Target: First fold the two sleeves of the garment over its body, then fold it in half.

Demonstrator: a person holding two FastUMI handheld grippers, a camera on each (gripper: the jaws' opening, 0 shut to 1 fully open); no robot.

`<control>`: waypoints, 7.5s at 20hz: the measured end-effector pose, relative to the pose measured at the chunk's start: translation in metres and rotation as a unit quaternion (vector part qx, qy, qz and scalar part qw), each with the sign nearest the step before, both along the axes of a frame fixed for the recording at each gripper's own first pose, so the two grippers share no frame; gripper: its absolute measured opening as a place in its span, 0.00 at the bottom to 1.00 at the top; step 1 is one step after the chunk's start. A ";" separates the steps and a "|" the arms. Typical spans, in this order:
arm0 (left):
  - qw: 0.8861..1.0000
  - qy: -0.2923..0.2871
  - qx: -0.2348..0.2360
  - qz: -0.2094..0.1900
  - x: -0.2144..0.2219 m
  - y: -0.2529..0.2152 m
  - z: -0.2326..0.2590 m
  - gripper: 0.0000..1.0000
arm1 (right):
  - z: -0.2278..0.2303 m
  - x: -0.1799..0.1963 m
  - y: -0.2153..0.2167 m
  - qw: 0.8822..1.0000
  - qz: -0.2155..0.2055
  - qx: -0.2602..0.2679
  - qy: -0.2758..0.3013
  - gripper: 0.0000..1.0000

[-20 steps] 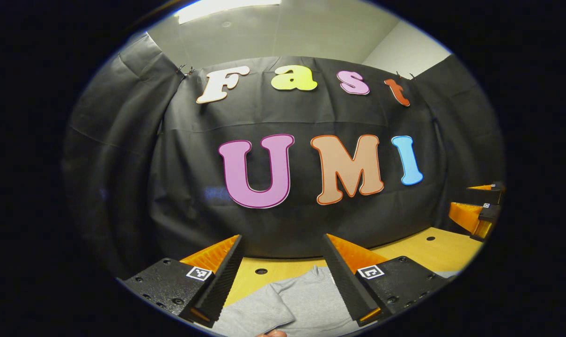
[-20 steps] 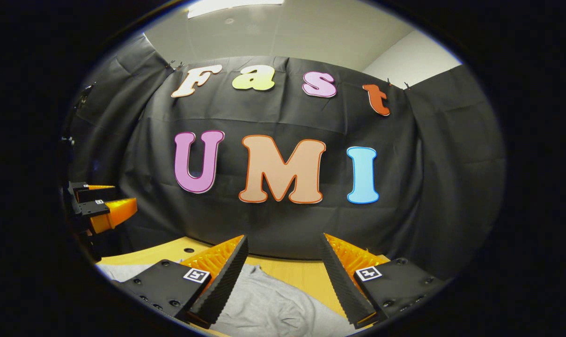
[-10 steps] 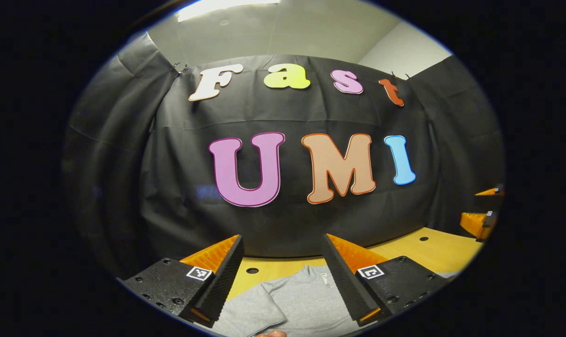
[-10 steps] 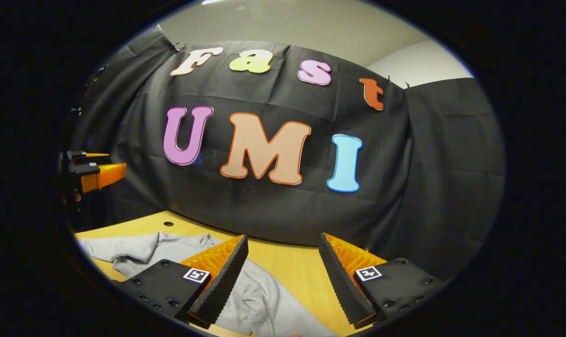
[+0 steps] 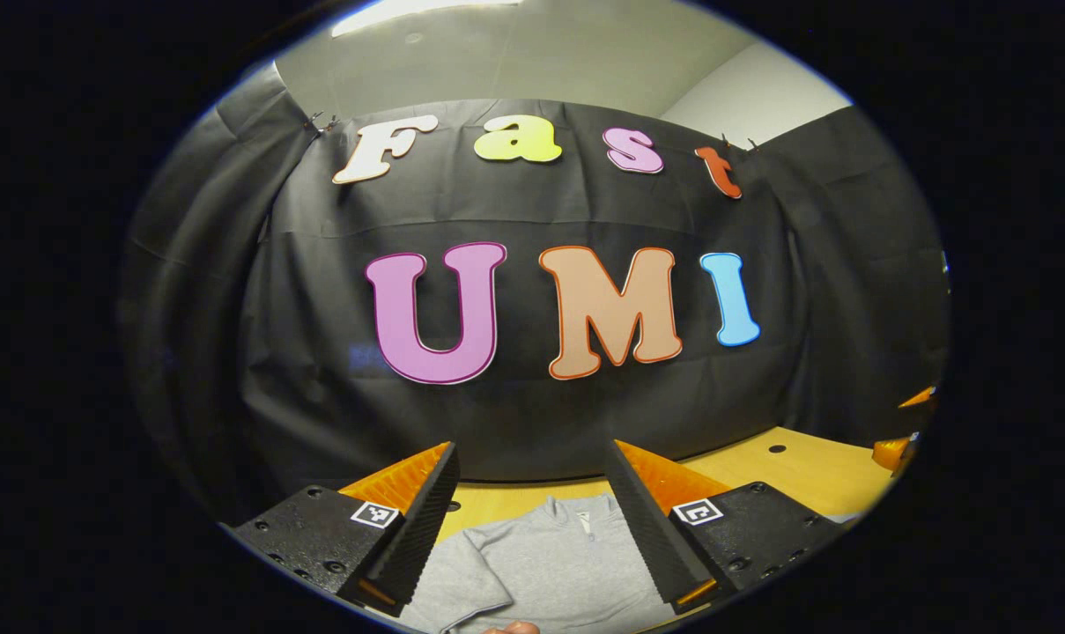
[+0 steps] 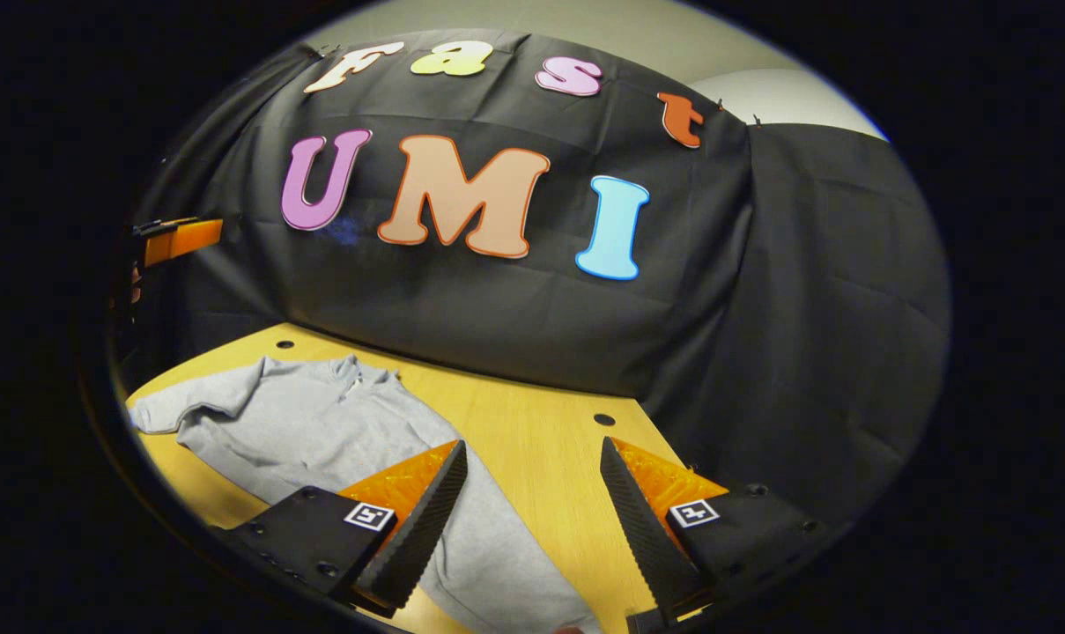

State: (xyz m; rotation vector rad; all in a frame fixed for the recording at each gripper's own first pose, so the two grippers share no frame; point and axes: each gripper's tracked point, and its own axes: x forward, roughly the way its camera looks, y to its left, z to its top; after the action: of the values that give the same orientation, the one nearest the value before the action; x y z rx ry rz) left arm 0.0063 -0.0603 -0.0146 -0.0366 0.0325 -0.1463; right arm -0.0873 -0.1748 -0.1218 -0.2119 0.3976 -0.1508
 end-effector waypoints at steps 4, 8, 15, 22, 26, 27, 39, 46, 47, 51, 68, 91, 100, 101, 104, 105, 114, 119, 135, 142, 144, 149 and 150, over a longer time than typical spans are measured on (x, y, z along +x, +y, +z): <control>1.000 0.001 0.000 -0.014 -0.001 -0.014 -0.001 0.96 | -0.023 -0.021 -0.020 0.999 -0.006 -0.007 0.037 0.98; 1.000 0.008 -0.001 -0.021 -0.003 -0.023 -0.005 0.96 | -0.061 -0.045 -0.038 0.996 -0.011 0.003 0.087 0.98; 1.000 0.016 0.004 -0.023 -0.005 -0.035 -0.011 0.96 | -0.136 -0.106 -0.071 0.980 -0.024 0.026 0.197 0.98; 0.999 0.022 0.007 -0.029 -0.004 -0.051 -0.014 0.97 | -0.180 -0.155 -0.079 0.960 -0.018 0.047 0.274 0.98; 0.999 0.025 0.008 -0.031 -0.006 -0.060 -0.015 0.96 | -0.195 -0.178 -0.082 0.950 -0.018 0.061 0.305 0.98; 0.999 0.026 0.007 -0.031 -0.007 -0.062 -0.016 0.96 | -0.199 -0.184 -0.083 0.948 -0.017 0.064 0.311 0.98; 0.999 0.037 0.017 -0.020 -0.013 -0.090 -0.021 0.99 | -0.218 -0.189 -0.062 0.921 -0.004 0.188 0.342 0.57; 0.999 0.035 0.033 0.018 -0.012 -0.074 -0.019 0.99 | -0.217 -0.183 -0.045 0.902 -0.007 0.259 0.346 0.12; 0.999 0.033 0.034 0.017 -0.009 -0.071 -0.020 0.96 | -0.212 -0.178 -0.042 0.900 -0.016 0.278 0.335 0.12; 0.999 0.027 0.035 0.021 0.001 -0.050 -0.020 0.96 | -0.192 -0.152 -0.042 0.903 -0.049 0.305 0.298 0.12; 0.996 0.016 0.046 0.074 0.006 0.042 -0.014 0.96 | -0.060 0.049 0.040 0.912 0.022 0.387 0.133 0.12; 0.976 0.055 0.057 0.204 -0.033 0.191 -0.041 0.96 | -0.034 0.200 0.274 0.887 0.185 0.398 0.141 0.12; 0.964 0.069 0.062 0.249 -0.056 0.249 -0.051 0.97 | -0.063 0.207 0.367 0.864 0.222 0.404 0.203 0.12; 0.962 0.071 0.063 0.255 -0.060 0.255 -0.053 0.96 | -0.070 0.208 0.377 0.861 0.225 0.404 0.210 0.12; 0.957 0.078 0.067 0.270 -0.070 0.273 -0.056 0.97 | -0.091 0.210 0.406 0.860 0.240 0.389 0.228 0.11; 0.956 0.079 0.069 0.275 -0.074 0.279 -0.058 0.97 | -0.097 0.209 0.414 0.859 0.244 0.383 0.235 0.11; 0.939 0.102 0.076 0.320 -0.103 0.317 -0.070 0.96 | -0.179 0.204 0.469 0.851 0.230 0.352 0.315 0.13; 0.932 0.123 0.073 0.334 -0.119 0.330 -0.087 1.00 | -0.190 0.197 0.487 0.832 0.219 0.384 0.334 0.12; 0.909 0.324 -0.055 0.255 -0.168 0.295 -0.253 0.98 | -0.107 0.191 0.401 0.910 0.263 0.271 0.171 0.96; 0.879 0.405 -0.082 0.240 -0.201 0.277 -0.312 0.96 | -0.095 0.198 0.340 0.940 0.229 0.221 0.124 0.96; 0.870 0.421 -0.090 0.241 -0.210 0.275 -0.325 0.96 | -0.094 0.198 0.329 0.942 0.218 0.225 0.123 0.96; 0.864 0.438 -0.064 0.241 -0.215 0.272 -0.343 0.96 | -0.094 0.197 0.310 0.947 0.211 0.212 0.118 0.96; 0.863 0.442 -0.053 0.239 -0.216 0.270 -0.345 0.95 | -0.095 0.195 0.309 0.947 0.211 0.209 0.118 0.96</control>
State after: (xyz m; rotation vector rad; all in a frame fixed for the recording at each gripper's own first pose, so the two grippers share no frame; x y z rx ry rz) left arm -0.2096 0.2102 -0.3596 -0.2202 0.9343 0.3813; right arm 0.1074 0.1338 -0.2165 0.1089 0.6033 0.3850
